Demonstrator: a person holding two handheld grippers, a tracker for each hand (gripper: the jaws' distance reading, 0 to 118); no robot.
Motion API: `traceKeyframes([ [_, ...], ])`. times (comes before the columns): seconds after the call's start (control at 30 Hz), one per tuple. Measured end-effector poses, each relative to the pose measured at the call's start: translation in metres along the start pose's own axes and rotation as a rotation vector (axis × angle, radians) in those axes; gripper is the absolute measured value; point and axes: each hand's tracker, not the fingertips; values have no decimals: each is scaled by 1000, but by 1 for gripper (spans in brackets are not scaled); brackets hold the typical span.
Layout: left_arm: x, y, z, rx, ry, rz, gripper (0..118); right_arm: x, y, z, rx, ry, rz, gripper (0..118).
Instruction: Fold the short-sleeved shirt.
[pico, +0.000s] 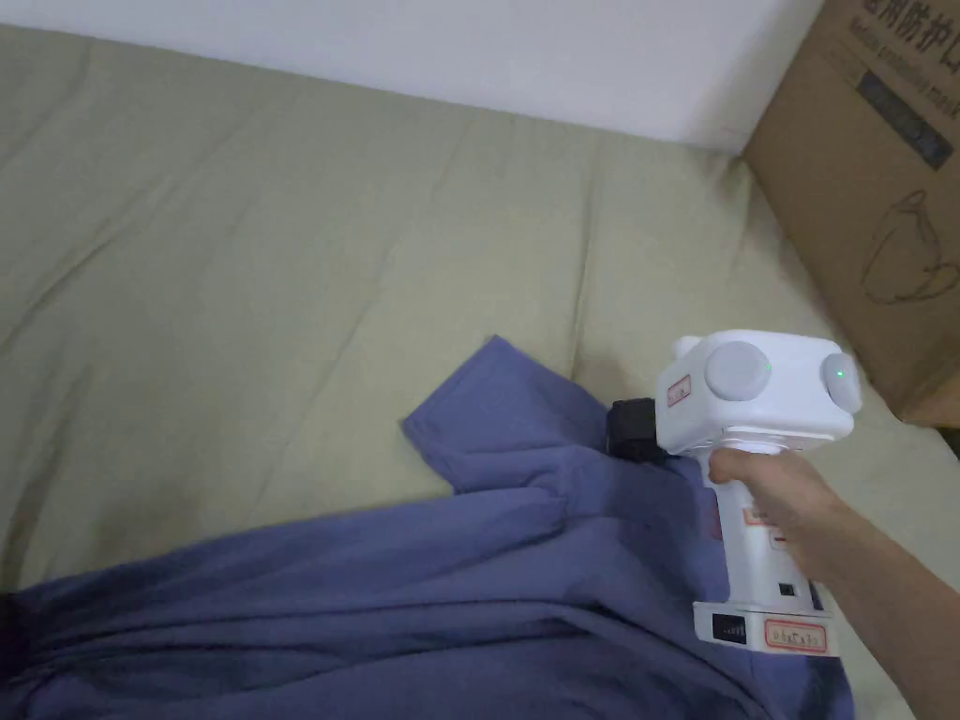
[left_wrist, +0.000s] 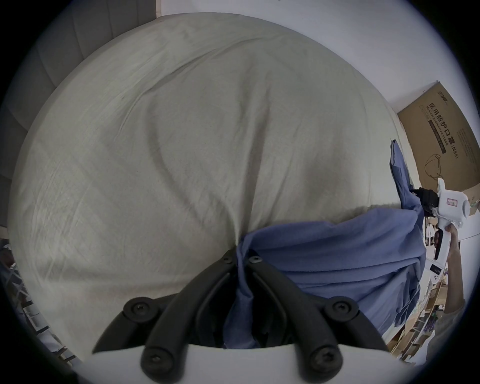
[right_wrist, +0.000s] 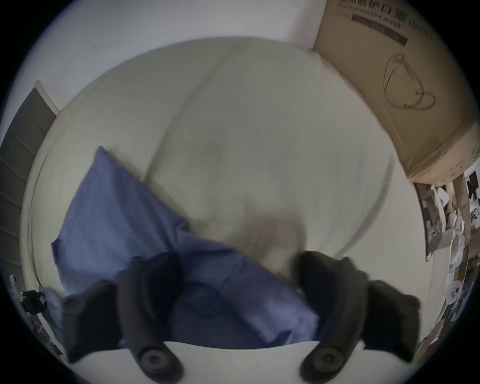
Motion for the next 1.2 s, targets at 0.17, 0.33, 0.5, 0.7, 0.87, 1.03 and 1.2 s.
traceKeyframes([
  [0.17, 0, -2, 4, 12, 3, -3, 3, 0, -13, 11, 54, 39, -159, 2],
  [0.33, -7, -4, 29, 103, -84, 76, 3, 17, -13, 46, 131, 147, -290, 2],
  [0.5, -4, 16, 70, 200, -163, 130, 3, 40, 14, 126, 285, 197, -357, 2],
  [0.7, 26, 58, 139, 389, -220, 88, 3, 62, 53, 228, 485, 185, -350, 2],
  [0.87, 59, 100, 196, 514, -179, -18, 3, 66, 87, 297, 635, 186, -336, 2],
  [1.03, 81, 145, 253, 677, -113, -64, 3, 53, 123, 353, 772, 162, -290, 2],
  [1.2, 87, 182, 295, 795, -61, -51, 3, 36, 149, 386, 855, 165, -302, 2],
])
